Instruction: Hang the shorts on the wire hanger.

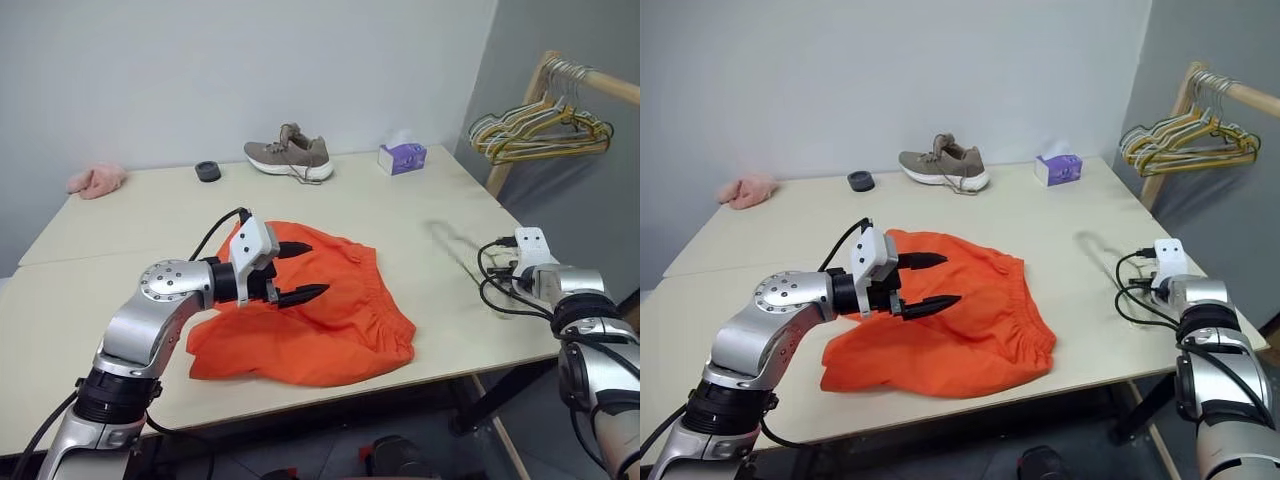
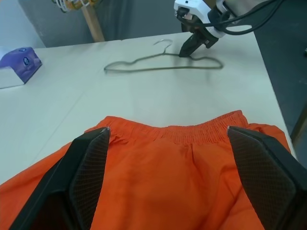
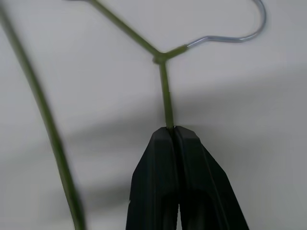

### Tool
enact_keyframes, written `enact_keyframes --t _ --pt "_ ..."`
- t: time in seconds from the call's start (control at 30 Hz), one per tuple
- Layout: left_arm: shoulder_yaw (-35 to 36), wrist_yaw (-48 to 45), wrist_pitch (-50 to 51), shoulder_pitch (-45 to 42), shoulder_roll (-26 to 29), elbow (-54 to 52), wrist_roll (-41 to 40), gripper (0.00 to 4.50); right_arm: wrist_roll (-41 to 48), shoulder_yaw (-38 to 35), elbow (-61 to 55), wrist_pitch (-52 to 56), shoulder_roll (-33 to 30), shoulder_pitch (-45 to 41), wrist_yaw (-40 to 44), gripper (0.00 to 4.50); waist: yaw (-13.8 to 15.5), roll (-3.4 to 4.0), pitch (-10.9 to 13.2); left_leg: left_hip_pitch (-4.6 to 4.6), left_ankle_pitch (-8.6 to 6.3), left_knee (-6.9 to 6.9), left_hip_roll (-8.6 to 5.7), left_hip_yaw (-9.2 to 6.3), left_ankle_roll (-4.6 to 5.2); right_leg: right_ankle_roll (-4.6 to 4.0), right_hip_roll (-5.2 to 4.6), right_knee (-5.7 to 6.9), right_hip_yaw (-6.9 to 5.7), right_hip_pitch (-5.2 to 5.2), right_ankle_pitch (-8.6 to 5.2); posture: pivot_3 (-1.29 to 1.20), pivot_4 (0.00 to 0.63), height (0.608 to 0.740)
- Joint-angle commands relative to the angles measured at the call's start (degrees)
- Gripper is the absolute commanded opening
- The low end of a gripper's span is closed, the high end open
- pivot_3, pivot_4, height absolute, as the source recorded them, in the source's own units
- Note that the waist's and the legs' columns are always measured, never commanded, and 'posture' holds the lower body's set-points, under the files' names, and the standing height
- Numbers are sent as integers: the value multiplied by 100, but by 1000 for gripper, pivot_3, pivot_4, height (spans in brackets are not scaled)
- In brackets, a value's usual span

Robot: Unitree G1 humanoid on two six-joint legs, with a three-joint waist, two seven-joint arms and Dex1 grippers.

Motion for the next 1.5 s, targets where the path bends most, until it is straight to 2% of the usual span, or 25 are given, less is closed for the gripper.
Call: enact_keyframes --t 0.03,0.2,0.27,0.37,0.53,0.7,1.0,1.3,1.5 --pt "172 139 -37 -18 25 52 61 4127 -111 38 193 -73 133 -31 -152 16 3 -5 -5 0 0 2 -1 1 0 3 0 0 2 1 2 -266 0 740" --pt "320 465 -155 -102 53 484 307 4127 -274 265 -416 -622 198 -192 106 16 -57 18 5 0 2 5 0 5 2 5 0 2 8 -5 8 -272 0 740" --pt "449 737 -258 -219 4 823 454 4473 -320 382 -919 -870 195 -184 261 0 -110 51 26 -2 2 3 0 9 3 5 0 5 13 -11 8 -271 0 740" --pt "599 892 -419 -363 31 1233 575 4488 -298 495 -1888 -1148 190 -27 537 0 -166 79 43 -14 2 2 -1 8 2 4 -1 8 12 -24 6 -272 0 740" --pt "901 925 -233 -680 4 1659 365 4488 -704 1106 -3482 -2408 -25 553 1133 0 -167 80 42 -23 1 -8 -2 5 1 8 -5 5 8 -34 1 -275 0 740" --pt "1061 437 477 -921 163 1789 -169 4488 -995 1818 -4875 -3727 -133 995 1905 0 -183 82 44 -29 0 -11 -5 1 0 12 -9 -3 7 -38 -1 -281 0 740" --pt "422 -578 940 -812 486 1603 -184 4488 -1199 2230 -5317 -4604 52 704 2315 0 -174 83 46 -22 0 -11 -5 -3 0 11 -8 7 6 -37 -1 -281 0 740" --pt "105 -841 1106 -748 376 1642 -125 4488 -1220 2236 -5471 -4801 259 539 2473 0 -167 84 46 -21 0 -13 -2 -12 0 8 -8 8 12 -41 -2 -282 0 740" --pt "54 -726 1070 -805 248 1783 -28 2695 -1193 2221 -5599 -4835 302 624 2538 0 -170 84 46 -21 0 -13 -1 -15 0 8 -7 9 12 -43 -2 -284 0 740"
